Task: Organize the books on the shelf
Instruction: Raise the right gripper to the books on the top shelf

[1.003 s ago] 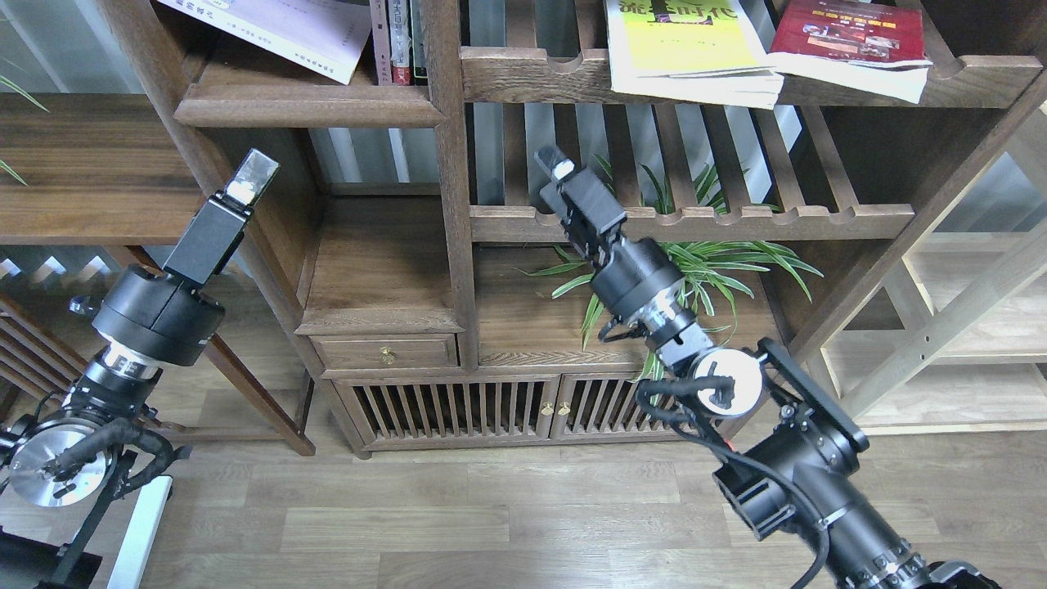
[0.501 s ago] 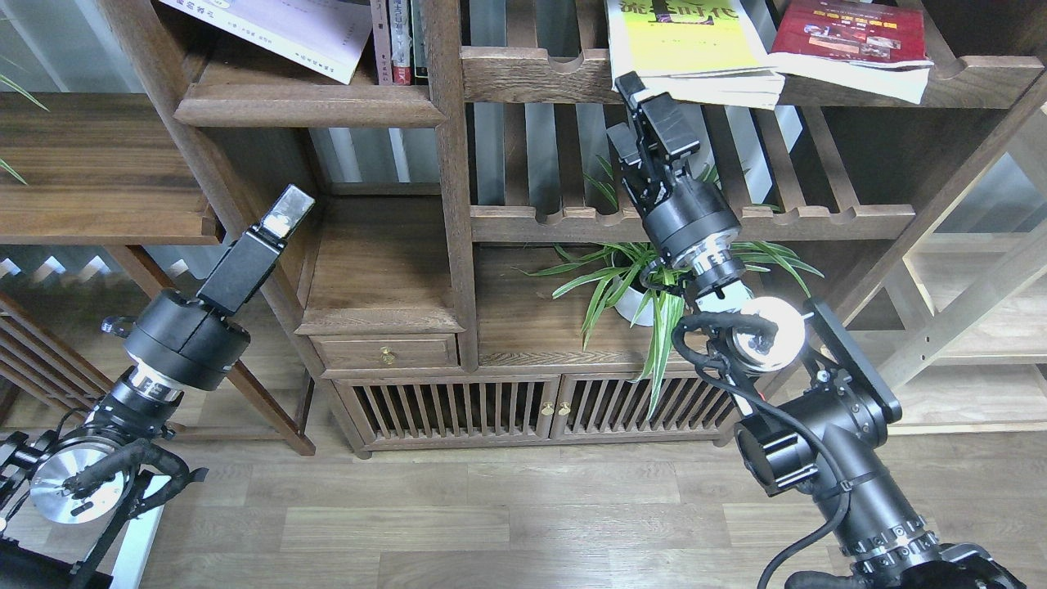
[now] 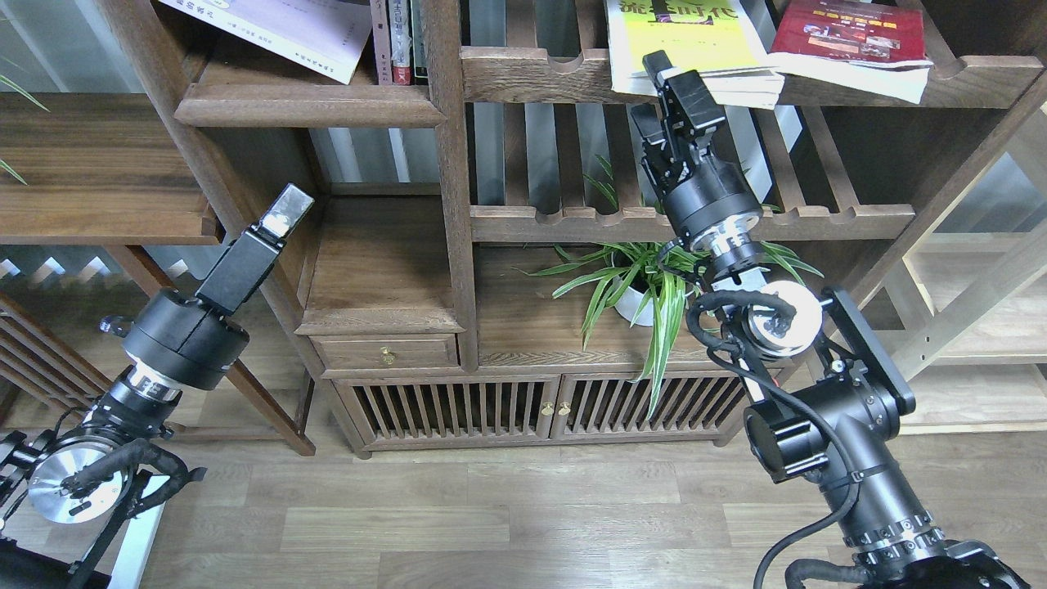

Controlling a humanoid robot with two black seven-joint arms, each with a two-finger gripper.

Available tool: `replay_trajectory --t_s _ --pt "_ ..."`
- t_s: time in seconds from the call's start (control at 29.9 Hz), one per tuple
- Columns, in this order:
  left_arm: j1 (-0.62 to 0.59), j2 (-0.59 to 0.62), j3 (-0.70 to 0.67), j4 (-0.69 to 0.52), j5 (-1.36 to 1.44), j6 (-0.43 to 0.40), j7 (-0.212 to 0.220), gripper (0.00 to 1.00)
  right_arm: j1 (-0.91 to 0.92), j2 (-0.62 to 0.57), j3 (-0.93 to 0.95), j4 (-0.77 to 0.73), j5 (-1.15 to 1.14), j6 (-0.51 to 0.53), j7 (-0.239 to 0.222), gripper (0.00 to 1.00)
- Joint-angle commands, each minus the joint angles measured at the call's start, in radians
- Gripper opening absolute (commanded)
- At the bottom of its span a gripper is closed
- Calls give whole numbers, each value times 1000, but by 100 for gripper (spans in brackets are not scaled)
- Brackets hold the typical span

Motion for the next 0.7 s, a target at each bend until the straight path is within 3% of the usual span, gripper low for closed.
replay_trajectory --t_s 0.0,0.27,0.67 --pt "0 -1 1 1 0 0 1 99 13 0 26 1 1 -44 0 79" --pt "0 2 1 1 0 0 1 99 43 0 37 2 12 -61 0 74" --pt "0 6 1 1 0 0 1 99 96 0 57 4 13 -223 0 72"
